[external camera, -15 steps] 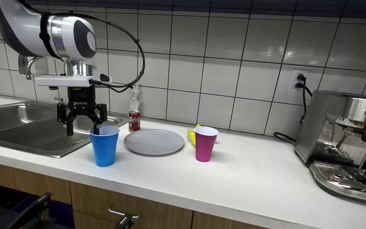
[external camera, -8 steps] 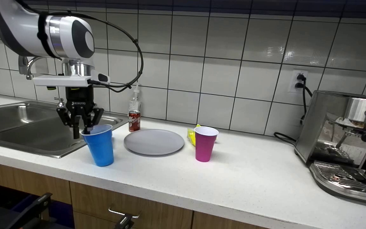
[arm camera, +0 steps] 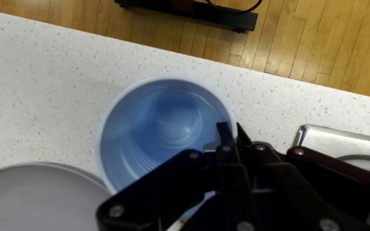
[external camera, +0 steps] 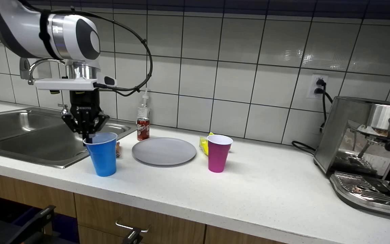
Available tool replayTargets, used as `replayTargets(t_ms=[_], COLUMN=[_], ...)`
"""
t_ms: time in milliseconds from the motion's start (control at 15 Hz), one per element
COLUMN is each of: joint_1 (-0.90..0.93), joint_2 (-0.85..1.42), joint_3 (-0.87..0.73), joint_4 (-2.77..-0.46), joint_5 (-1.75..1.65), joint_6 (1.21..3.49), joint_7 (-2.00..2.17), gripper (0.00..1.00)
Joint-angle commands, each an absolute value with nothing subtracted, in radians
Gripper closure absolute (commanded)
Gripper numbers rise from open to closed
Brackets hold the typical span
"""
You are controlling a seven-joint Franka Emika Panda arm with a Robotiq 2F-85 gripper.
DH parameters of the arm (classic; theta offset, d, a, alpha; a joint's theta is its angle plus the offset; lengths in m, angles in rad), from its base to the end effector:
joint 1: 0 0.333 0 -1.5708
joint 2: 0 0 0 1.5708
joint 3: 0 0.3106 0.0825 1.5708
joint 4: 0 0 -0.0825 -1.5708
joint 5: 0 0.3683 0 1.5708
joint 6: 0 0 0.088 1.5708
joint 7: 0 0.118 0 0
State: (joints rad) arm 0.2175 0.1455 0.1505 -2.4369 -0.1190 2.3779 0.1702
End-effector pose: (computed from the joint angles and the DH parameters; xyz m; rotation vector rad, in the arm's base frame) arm 0.4242 0.1630 0.2273 2.9938 0.4414 -0.2743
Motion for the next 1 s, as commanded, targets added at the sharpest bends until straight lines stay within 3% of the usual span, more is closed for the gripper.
replayTargets(t_ms=[0,933], joint_1=[0.21,0.202], joint_2=[0.118,0.148], joint_3=[0.167,0.121], joint_4=[-2.431,-2.3], joint_5=[-0.094,-0.254], joint_6=[2.35,2.325], joint_7=[0.11,0.144], gripper=[0.99,0.99])
